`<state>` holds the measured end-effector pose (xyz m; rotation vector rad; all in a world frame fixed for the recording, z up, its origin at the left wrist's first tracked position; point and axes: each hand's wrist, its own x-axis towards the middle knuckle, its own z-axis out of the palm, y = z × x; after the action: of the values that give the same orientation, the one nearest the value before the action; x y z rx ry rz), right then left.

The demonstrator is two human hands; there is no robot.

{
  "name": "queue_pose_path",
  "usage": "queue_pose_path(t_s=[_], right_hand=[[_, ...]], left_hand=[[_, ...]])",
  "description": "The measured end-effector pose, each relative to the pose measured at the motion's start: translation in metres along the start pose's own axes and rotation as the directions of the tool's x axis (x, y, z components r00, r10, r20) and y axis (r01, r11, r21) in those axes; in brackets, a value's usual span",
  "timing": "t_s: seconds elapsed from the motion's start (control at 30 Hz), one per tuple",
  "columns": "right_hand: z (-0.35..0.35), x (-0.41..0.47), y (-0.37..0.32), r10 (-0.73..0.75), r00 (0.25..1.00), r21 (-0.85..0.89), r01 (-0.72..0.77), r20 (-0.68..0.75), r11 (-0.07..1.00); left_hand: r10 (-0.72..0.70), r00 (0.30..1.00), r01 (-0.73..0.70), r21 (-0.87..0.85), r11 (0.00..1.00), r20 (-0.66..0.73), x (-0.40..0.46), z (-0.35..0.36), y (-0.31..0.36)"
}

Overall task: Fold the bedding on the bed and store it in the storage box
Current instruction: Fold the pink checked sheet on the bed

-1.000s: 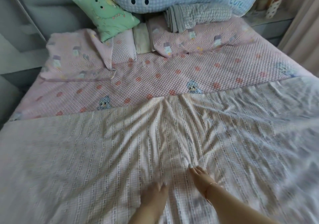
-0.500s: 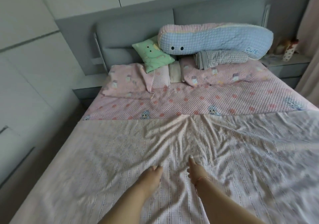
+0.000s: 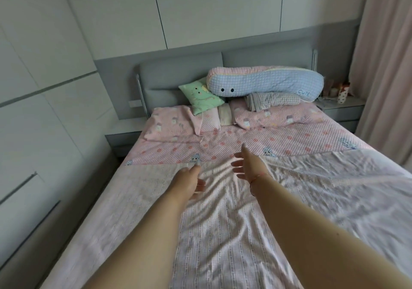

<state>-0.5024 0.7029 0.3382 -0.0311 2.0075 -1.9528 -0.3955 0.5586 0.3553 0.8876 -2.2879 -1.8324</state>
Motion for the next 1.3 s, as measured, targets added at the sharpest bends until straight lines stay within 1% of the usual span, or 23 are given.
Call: queue_pose_path(t_s=[0.17, 0.3, 0.43, 0.57, 0.83, 0.97, 1.07, 1.17, 1.3], right_hand=[[-0.007, -0.056, -0.008, -0.116, 0.992, 0.150, 0.124, -0.058, 0.981], [-0.022, -0.093, 0.008, -0.161, 0.983, 0.215, 0.176, -0.083, 0.961], [-0.034, -0.123, 0.025, -0.173, 0.976, 0.235, 0.200, -0.131, 0.951], [-0.033, -0.142, 0.035, -0.142, 0.978, 0.228, 0.174, -0.150, 0.958], [-0.037, -0.183, 0.051, -0.144, 0.985, 0.215, 0.161, -0.091, 0.963], [-0.031, -0.210, 0.052, -0.135, 0.991, 0.232, 0.131, 0.002, 0.964], [-0.024, -0.232, 0.058, -0.150, 0.988, 0.261, 0.135, 0.037, 0.956], [-0.010, -0.255, 0.073, -0.122, 0.990, 0.268, 0.098, 0.075, 0.958], [0.035, -0.295, 0.091, -0.036, 0.985, 0.259, -0.009, 0.168, 0.966]], left_hand=[[0.072, 0.997, -0.075, -0.095, 0.993, -0.037, -0.033, -0.021, -0.009], [0.054, 0.997, -0.062, -0.157, 0.986, -0.052, -0.044, -0.025, -0.026], [0.015, 0.999, -0.024, -0.216, 0.976, -0.045, -0.052, -0.021, -0.043], [0.004, 0.998, -0.021, -0.266, 0.964, -0.065, -0.066, -0.025, -0.051], [-0.041, 0.988, -0.008, -0.315, 0.949, -0.148, -0.115, -0.033, -0.076], [-0.045, 0.978, -0.021, -0.311, 0.950, -0.205, -0.161, -0.039, -0.082], [-0.044, 0.969, -0.031, -0.293, 0.955, -0.243, -0.193, -0.048, -0.090], [-0.061, 0.957, -0.024, -0.290, 0.957, -0.284, -0.231, -0.057, -0.111], [-0.130, 0.935, 0.025, -0.303, 0.953, -0.330, -0.277, -0.094, -0.150]])
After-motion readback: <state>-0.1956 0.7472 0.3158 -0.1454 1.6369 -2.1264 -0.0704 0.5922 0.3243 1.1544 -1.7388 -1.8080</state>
